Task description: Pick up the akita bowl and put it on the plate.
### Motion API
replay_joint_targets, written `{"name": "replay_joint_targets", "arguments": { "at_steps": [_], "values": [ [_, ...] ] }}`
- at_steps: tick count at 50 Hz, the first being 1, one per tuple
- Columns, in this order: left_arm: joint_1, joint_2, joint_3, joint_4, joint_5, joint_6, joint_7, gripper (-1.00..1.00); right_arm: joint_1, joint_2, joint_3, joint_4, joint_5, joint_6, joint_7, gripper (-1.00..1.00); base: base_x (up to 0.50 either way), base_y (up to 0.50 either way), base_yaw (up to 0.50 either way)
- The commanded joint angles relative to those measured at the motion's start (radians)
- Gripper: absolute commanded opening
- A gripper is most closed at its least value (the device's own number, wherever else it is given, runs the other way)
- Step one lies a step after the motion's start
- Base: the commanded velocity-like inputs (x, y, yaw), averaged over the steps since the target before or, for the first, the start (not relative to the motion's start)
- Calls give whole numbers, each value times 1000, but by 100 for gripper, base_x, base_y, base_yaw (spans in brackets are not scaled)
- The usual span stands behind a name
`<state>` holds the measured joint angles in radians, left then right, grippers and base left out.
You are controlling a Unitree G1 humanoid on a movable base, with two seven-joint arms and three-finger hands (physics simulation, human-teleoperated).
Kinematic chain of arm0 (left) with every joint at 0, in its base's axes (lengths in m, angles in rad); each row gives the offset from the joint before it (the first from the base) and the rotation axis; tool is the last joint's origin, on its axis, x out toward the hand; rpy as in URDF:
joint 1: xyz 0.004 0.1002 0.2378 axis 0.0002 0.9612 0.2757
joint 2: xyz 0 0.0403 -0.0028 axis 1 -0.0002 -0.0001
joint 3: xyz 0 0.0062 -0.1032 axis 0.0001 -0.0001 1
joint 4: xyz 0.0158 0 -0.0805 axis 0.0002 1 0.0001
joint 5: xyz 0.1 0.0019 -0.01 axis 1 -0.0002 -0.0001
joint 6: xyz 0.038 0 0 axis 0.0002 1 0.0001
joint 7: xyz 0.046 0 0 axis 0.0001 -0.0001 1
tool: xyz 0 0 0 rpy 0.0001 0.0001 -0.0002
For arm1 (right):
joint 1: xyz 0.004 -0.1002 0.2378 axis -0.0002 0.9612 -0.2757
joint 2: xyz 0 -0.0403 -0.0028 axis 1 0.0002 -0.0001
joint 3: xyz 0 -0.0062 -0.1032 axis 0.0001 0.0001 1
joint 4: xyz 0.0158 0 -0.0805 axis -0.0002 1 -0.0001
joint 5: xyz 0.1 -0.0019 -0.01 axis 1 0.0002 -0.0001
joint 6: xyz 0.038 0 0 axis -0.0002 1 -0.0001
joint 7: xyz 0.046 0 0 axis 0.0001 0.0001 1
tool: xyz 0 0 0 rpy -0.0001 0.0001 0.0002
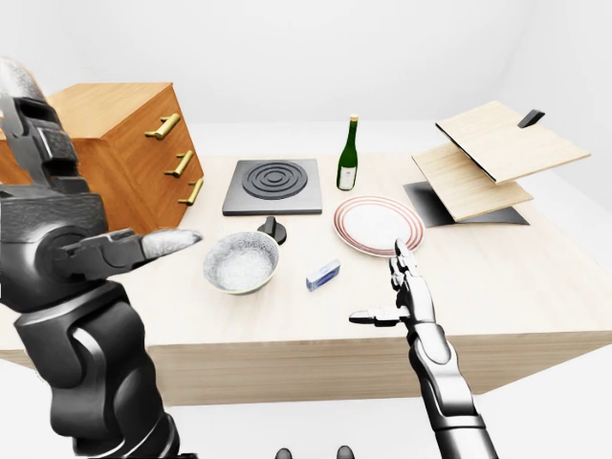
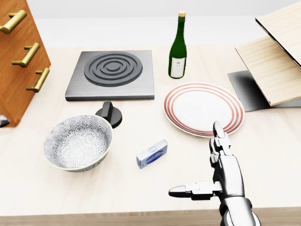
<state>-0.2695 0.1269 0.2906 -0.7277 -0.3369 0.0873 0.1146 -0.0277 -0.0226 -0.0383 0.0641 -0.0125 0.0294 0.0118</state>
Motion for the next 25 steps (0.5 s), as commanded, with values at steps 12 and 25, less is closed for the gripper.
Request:
{"name": "replay_joint_targets", "arguments": {
  "at_steps": [12, 25],
  "values": [
    [-105, 355, 156, -178, -636, 0, 409, 100, -2, 0, 1, 2, -1, -1, 1, 100, 0, 0, 0],
    [-90, 309, 137, -180, -558, 0, 371, 100, 12, -1, 2, -27, -8, 20, 5, 100, 0, 0, 0]
  ]
}}
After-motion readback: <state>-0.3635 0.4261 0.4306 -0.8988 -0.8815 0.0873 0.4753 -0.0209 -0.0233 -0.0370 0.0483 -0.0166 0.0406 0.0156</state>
